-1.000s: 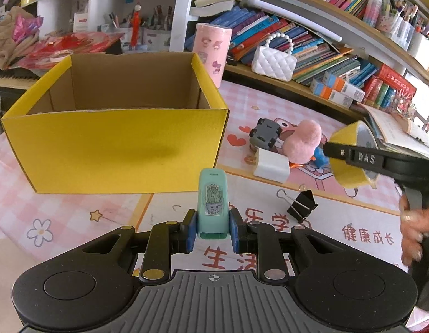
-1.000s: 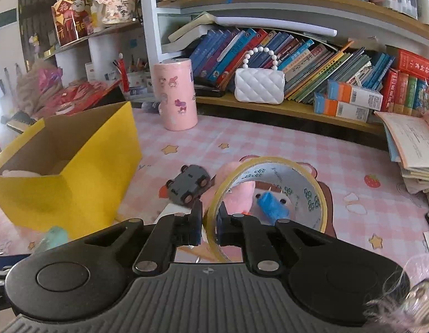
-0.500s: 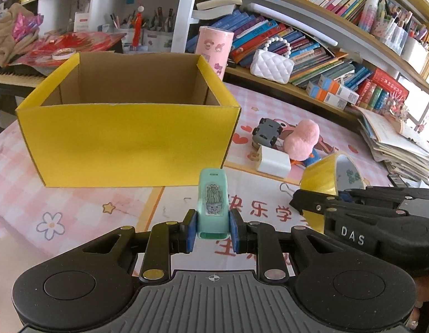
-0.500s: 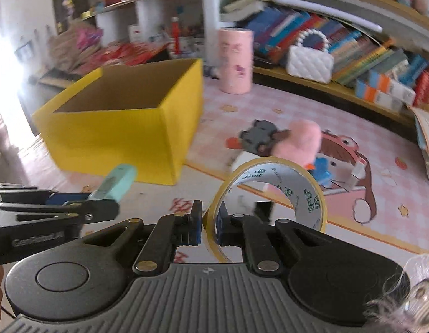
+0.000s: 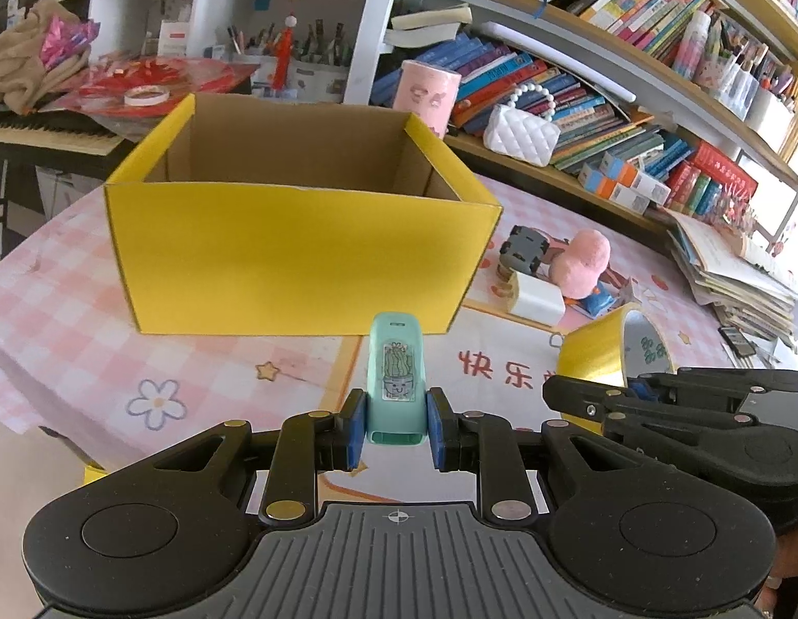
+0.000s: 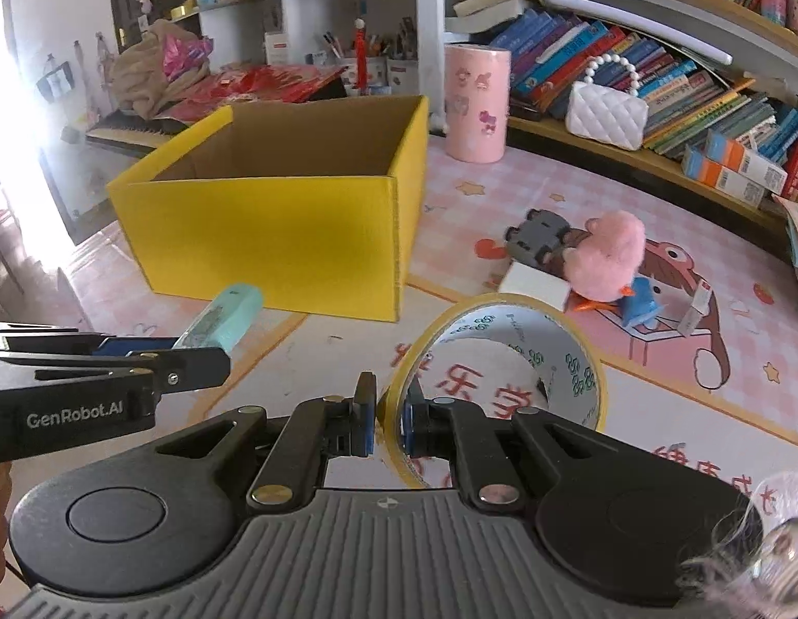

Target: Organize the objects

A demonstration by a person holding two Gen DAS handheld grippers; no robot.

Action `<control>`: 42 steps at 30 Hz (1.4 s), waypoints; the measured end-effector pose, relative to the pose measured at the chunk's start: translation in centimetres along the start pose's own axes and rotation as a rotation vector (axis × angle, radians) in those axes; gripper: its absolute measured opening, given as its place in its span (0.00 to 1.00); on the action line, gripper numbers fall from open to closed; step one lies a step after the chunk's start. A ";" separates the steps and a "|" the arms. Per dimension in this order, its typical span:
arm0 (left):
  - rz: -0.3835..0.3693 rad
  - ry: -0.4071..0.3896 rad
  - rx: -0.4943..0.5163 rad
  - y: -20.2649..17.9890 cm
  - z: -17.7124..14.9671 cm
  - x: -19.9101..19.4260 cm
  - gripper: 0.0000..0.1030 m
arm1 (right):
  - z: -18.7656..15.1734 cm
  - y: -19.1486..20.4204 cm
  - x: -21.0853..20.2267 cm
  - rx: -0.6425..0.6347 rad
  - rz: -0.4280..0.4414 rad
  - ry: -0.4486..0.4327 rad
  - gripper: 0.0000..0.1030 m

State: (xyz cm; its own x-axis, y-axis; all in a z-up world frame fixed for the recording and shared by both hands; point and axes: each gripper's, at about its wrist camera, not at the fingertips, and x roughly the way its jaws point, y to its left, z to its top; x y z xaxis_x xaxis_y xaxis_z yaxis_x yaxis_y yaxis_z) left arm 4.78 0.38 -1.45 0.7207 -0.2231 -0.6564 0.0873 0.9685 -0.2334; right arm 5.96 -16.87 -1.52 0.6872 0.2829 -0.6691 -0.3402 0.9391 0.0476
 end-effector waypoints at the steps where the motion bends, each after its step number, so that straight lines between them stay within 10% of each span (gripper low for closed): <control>1: -0.001 -0.001 0.002 0.2 0.0 -0.1 0.22 | 0.0 0.3 -0.1 -0.002 0.002 -0.003 0.09; 42: 0.008 -0.100 0.174 6.2 -0.8 -5.8 0.22 | -0.2 10.2 -0.1 0.011 0.005 -0.029 0.10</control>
State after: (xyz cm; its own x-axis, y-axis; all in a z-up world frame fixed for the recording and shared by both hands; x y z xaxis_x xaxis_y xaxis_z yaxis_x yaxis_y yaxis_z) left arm 0.57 7.56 0.39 0.7860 -0.2118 -0.5809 0.1926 0.9766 -0.0954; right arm 2.32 -7.38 -1.14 0.7038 0.2930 -0.6471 -0.3369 0.9397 0.0590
